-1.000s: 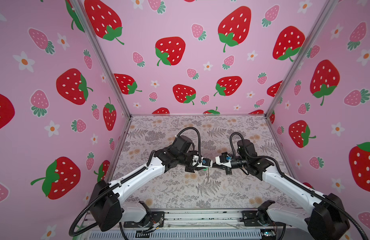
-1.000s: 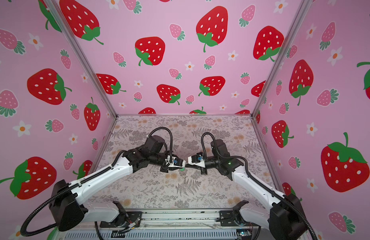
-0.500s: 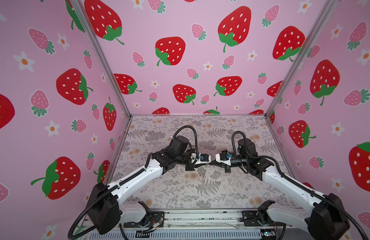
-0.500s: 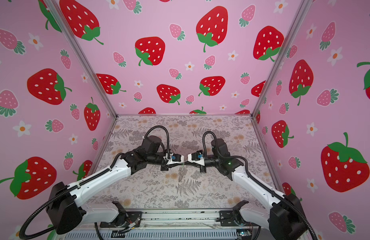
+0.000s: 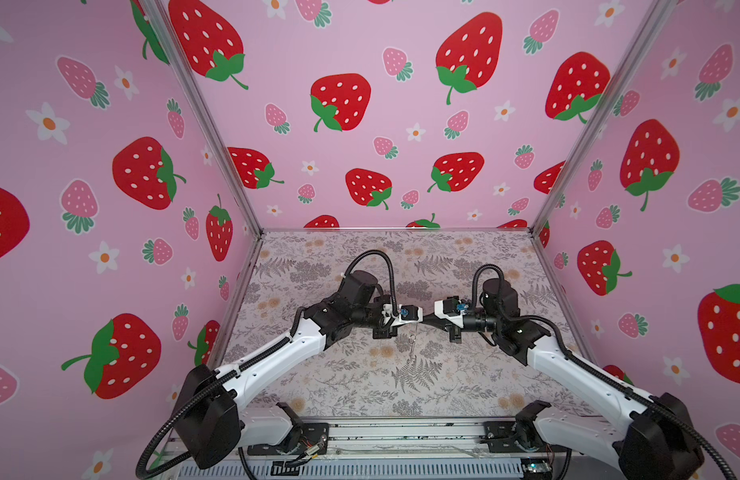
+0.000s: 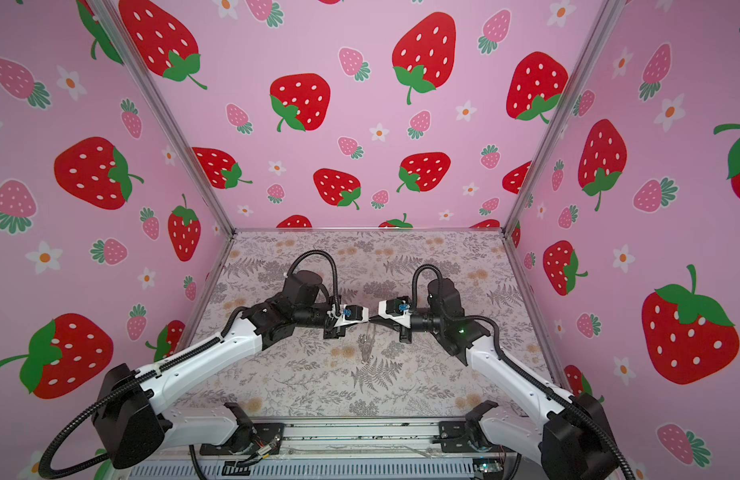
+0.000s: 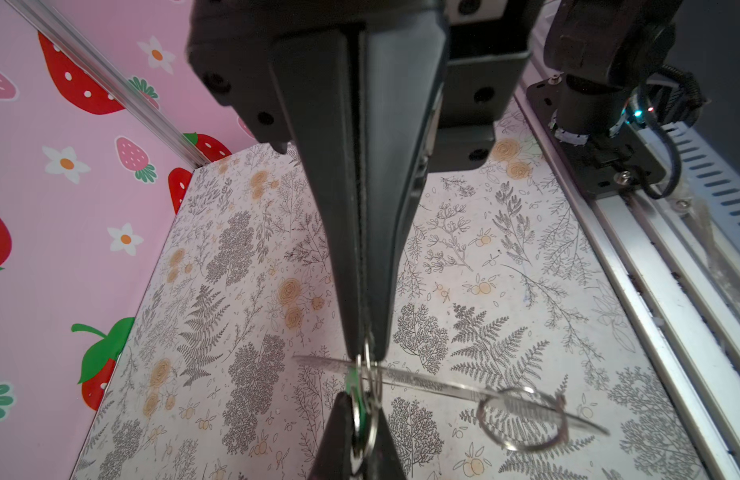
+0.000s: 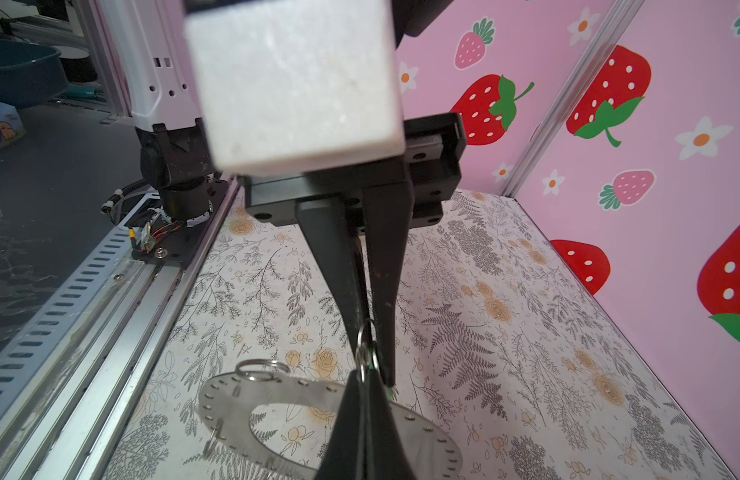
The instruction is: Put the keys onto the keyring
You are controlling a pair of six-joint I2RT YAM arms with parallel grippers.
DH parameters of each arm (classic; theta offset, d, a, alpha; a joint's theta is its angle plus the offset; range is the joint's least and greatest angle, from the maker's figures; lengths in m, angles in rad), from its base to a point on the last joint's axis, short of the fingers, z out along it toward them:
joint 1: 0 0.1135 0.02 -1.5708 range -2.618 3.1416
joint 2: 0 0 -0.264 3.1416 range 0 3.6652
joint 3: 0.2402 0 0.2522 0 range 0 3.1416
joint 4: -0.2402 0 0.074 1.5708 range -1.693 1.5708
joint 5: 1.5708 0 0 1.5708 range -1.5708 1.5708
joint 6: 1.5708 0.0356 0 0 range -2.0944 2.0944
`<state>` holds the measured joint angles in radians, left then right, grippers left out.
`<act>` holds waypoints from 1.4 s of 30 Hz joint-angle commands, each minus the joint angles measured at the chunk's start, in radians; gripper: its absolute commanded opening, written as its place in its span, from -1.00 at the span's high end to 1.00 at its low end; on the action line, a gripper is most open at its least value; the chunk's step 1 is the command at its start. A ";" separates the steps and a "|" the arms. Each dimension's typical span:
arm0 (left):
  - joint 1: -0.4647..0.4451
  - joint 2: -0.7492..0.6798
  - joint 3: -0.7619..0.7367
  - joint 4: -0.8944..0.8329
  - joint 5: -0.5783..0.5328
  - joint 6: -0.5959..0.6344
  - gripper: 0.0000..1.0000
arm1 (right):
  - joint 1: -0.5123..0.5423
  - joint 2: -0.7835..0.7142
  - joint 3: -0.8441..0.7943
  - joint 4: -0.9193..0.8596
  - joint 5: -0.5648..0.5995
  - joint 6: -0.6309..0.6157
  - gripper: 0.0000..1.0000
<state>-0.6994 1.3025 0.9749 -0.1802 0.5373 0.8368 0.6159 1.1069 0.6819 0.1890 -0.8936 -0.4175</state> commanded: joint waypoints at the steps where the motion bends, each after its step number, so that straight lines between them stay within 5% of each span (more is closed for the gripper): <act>1: -0.009 0.009 -0.026 -0.016 -0.052 0.008 1.00 | -0.015 -0.039 -0.017 0.160 0.030 0.083 1.00; 19: -0.082 0.048 -0.035 0.142 -0.315 -0.123 1.00 | -0.031 -0.055 -0.108 0.501 0.224 0.324 1.00; 36: -0.143 0.092 0.001 0.223 -0.433 -0.272 1.00 | -0.030 -0.077 -0.158 0.631 0.468 0.368 1.00; 42: -0.146 0.088 0.018 0.221 -0.430 -0.282 0.53 | -0.030 -0.061 -0.142 0.594 0.373 0.322 1.00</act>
<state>-0.8364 1.3838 0.9752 0.1081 0.0895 0.5636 0.5976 1.0657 0.5041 0.6937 -0.5308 -0.0769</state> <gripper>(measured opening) 0.204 0.046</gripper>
